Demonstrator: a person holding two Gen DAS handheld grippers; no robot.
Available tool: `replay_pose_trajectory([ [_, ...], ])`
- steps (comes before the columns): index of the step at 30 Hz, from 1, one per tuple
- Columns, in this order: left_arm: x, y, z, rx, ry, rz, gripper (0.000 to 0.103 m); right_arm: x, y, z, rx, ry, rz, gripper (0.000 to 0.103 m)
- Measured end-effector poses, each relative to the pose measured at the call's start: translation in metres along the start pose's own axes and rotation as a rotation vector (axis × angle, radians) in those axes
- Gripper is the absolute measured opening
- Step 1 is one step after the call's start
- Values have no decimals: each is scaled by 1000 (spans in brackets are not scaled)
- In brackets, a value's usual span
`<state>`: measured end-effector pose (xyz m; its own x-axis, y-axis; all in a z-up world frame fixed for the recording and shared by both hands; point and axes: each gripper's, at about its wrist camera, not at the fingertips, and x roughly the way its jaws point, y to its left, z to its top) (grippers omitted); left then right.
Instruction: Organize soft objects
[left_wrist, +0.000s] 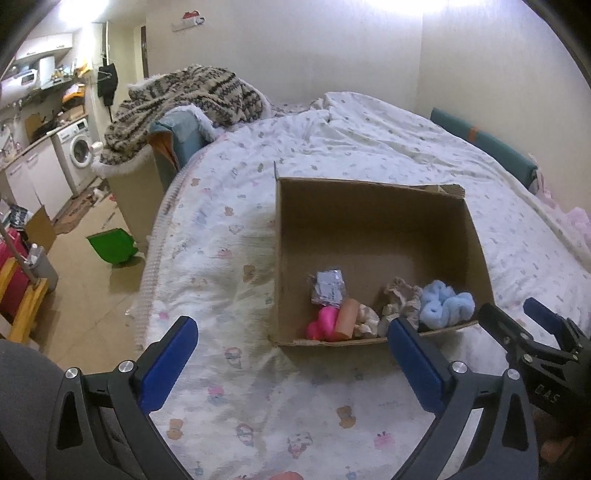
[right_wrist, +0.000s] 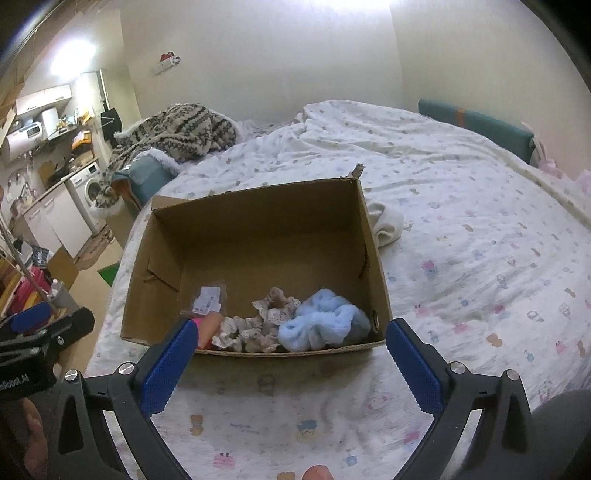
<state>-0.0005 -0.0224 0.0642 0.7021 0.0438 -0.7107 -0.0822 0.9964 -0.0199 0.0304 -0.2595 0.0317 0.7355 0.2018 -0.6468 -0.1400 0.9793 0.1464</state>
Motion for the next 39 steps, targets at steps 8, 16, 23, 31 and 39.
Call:
replay_pose_trajectory([
  [8,0,-1,-3,5,8,-9,102,0,0,1,-6,-4,-8,103],
  [16,0,-2,-4,6,11,-8,102,0,0,2,-7,-5,-4,103],
  [23,0,-1,-4,3,9,-9,102,0,0,2,-7,-5,-7,103],
  [31,1,1,-4,-11,14,-4,102,0,-1,3,-5,-7,-6,103],
  [39,2,2,-4,-18,10,3,102,0,-3,5,-3,-10,-4,103],
])
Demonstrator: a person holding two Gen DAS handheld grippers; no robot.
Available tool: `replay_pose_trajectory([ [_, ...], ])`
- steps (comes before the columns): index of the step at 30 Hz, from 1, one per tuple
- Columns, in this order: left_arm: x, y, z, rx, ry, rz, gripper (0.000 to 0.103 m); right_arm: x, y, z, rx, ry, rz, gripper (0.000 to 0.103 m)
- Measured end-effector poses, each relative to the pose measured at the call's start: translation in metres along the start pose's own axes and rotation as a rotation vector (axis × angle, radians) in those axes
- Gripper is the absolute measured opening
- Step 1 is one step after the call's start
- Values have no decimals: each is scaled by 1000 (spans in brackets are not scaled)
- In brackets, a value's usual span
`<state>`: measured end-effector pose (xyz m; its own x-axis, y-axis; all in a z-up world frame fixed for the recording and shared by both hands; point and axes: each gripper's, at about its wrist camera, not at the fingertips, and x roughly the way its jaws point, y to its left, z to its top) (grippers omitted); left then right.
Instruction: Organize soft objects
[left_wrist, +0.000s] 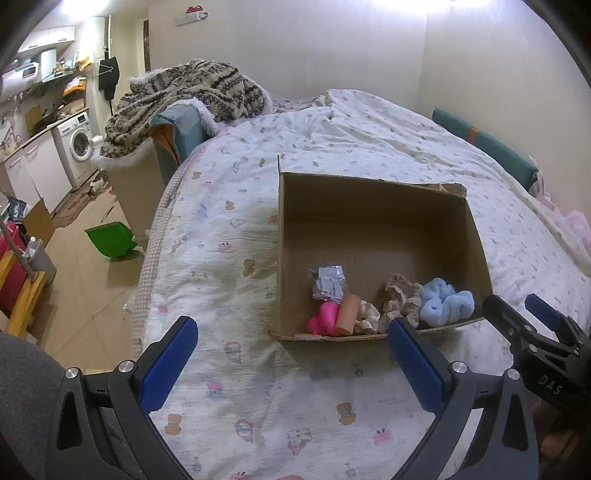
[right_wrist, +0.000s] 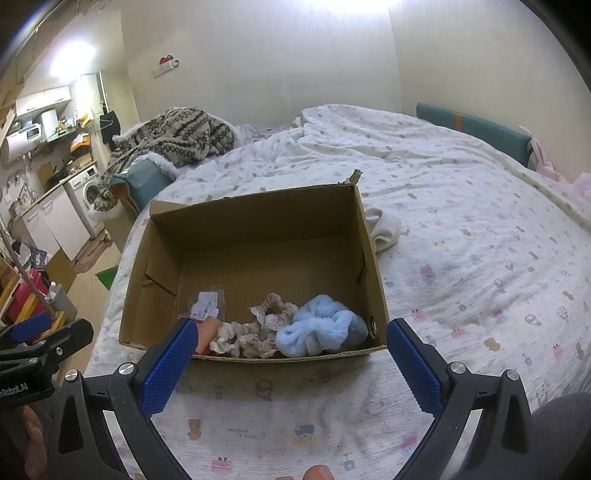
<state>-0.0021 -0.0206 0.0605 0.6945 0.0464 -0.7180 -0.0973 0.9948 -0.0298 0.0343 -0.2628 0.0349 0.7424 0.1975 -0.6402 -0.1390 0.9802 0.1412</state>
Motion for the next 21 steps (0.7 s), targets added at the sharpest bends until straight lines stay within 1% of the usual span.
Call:
replay_pose_trajectory([
  [21,3,1,-3,10,9,2,102,-1,-1,0,4,-1,0,103],
])
